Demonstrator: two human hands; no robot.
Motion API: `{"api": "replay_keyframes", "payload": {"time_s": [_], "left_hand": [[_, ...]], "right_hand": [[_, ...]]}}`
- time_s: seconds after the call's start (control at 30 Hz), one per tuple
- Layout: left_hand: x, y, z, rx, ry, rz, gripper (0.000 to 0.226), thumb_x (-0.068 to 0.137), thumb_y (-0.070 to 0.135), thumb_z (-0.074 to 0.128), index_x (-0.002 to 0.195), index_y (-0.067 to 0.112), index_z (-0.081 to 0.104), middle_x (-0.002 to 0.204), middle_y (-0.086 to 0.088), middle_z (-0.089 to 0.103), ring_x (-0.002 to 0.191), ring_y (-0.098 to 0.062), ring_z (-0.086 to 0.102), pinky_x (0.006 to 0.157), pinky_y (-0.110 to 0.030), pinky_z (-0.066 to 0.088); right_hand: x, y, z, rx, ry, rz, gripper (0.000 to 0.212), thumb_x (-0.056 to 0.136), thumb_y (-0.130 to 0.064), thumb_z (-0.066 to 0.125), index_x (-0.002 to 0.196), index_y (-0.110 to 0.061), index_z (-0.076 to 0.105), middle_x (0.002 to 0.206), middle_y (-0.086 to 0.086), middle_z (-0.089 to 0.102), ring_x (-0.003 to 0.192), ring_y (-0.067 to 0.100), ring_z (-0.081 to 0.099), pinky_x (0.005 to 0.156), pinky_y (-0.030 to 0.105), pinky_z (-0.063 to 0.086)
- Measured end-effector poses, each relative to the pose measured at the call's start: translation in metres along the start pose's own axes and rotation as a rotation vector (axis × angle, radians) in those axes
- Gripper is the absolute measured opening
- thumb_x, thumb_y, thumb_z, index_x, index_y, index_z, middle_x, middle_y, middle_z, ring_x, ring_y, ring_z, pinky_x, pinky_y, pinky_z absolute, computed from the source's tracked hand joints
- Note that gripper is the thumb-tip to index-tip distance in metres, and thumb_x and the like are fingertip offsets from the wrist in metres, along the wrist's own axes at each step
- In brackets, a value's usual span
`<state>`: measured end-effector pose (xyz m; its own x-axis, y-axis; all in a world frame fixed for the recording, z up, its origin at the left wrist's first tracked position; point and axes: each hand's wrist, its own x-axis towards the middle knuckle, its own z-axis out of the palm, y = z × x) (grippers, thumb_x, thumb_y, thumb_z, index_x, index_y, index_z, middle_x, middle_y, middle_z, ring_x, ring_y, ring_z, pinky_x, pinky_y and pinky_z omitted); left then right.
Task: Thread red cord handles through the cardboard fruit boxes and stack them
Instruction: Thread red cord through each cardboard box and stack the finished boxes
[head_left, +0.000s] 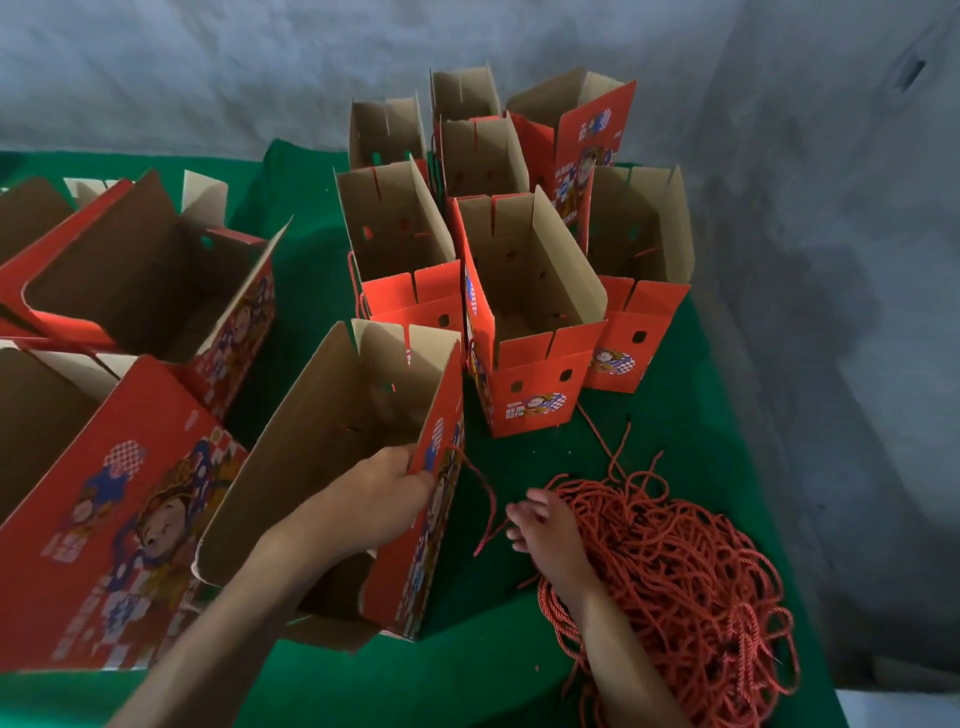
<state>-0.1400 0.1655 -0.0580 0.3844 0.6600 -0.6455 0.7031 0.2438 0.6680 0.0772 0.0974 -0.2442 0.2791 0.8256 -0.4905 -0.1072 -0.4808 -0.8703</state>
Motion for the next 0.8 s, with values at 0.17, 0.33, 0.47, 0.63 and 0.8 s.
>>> {"api": "replay_keyframes", "payload": {"time_s": [0.17,0.33,0.47,0.63,0.8], "left_hand": [[-0.003,0.001,-0.004,-0.129,-0.010,-0.117,0.035,0.101,0.051,0.050,0.124,0.026,0.054,0.103,-0.001,0.077,0.088,-0.017,0.077,0.066,-0.031,0.063],[-0.008,-0.006,-0.008,-0.164,-0.113,-0.171,0.062,0.090,0.074,0.042,0.127,0.028,0.058,0.106,0.004,0.078,0.095,-0.016,0.076,0.064,-0.028,0.061],[-0.010,-0.008,-0.008,-0.177,-0.087,-0.191,0.062,0.088,0.077,0.038,0.126,0.032,0.057,0.106,0.006,0.078,0.094,-0.014,0.076,0.060,-0.026,0.060],[-0.009,-0.010,-0.008,-0.184,-0.060,-0.222,0.065,0.089,0.078,0.036,0.129,0.031,0.056,0.110,0.004,0.077,0.095,-0.015,0.076,0.063,-0.028,0.059],[-0.008,-0.017,-0.010,-0.189,-0.042,-0.199,0.070,0.086,0.081,0.036,0.134,0.032,0.053,0.112,0.005,0.076,0.096,-0.014,0.076,0.067,-0.031,0.060]], "right_hand": [[0.003,0.030,0.003,-0.351,-0.021,0.035,0.025,0.096,-0.016,0.072,0.076,-0.008,0.058,0.065,0.008,0.068,0.054,0.018,0.068,0.057,0.043,0.060],[0.006,0.039,0.036,-0.497,0.069,0.041,0.038,0.101,-0.039,0.065,0.080,-0.008,0.057,0.074,0.021,0.072,0.050,0.023,0.072,0.058,0.047,0.063],[0.016,0.027,0.040,-0.399,0.228,0.021,0.036,0.102,-0.041,0.062,0.108,-0.008,0.048,0.083,0.012,0.065,0.054,0.027,0.073,0.054,0.048,0.063],[0.036,0.019,0.033,-0.509,0.243,0.017,0.030,0.104,-0.033,0.059,0.108,-0.007,0.046,0.088,0.013,0.065,0.064,0.032,0.074,0.061,0.051,0.063],[0.032,0.009,0.023,-0.708,0.173,-0.118,0.028,0.100,-0.024,0.059,0.077,-0.009,0.056,0.068,0.009,0.056,0.064,0.028,0.058,0.061,0.040,0.049]]}}
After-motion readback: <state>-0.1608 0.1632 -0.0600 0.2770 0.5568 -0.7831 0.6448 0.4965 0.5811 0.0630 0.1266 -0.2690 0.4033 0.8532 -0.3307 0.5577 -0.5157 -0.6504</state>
